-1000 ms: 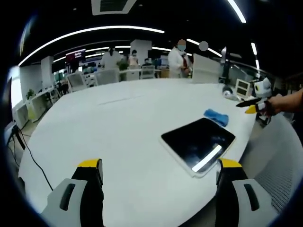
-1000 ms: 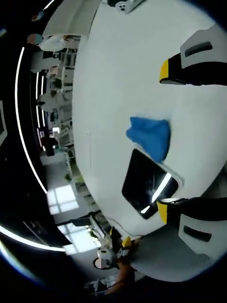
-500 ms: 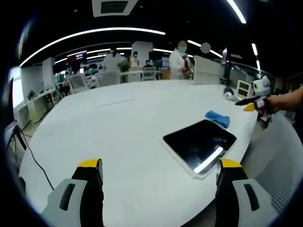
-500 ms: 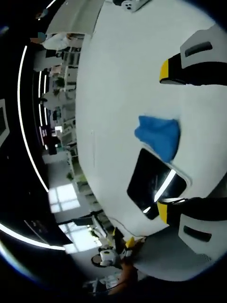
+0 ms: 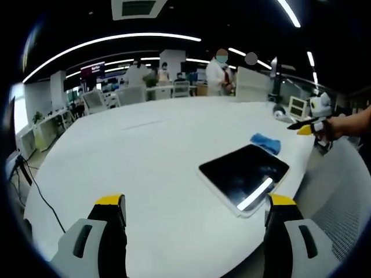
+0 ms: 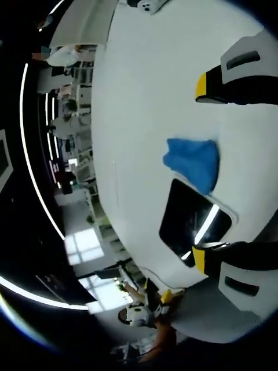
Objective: Wipe the mirror surface with the cleaning cloth until all visible marks leave the cleaned area.
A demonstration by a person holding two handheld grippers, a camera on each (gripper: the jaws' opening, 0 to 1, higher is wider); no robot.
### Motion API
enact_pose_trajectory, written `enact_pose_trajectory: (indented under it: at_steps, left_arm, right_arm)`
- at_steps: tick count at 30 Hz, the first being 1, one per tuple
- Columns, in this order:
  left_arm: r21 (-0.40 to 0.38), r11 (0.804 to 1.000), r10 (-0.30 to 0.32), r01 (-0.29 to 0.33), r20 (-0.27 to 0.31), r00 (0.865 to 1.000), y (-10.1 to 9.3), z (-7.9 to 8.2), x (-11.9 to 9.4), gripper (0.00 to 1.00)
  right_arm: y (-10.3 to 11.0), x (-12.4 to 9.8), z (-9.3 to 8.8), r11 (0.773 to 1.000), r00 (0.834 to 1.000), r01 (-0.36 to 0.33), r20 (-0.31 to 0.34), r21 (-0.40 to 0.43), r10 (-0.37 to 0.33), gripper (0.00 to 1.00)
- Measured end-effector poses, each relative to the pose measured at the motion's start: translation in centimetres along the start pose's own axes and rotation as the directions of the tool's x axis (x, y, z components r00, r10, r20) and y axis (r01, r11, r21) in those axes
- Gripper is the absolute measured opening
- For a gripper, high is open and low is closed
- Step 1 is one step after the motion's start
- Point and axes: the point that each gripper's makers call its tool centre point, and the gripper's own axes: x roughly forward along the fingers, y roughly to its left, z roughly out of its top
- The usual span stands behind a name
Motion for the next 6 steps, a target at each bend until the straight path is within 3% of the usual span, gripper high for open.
enact_pose_trajectory:
  at_steps: [6]
  left_arm:
    - [-0.002, 1.0, 0.004, -0.004, -0.007, 1.0, 0.06, -0.15, -0.02, 1.0]
  right_arm:
    - [-0.29, -0.21, 0.05, 1.0, 1.0, 0.018, 0.007, 0.011, -0.018, 0.98]
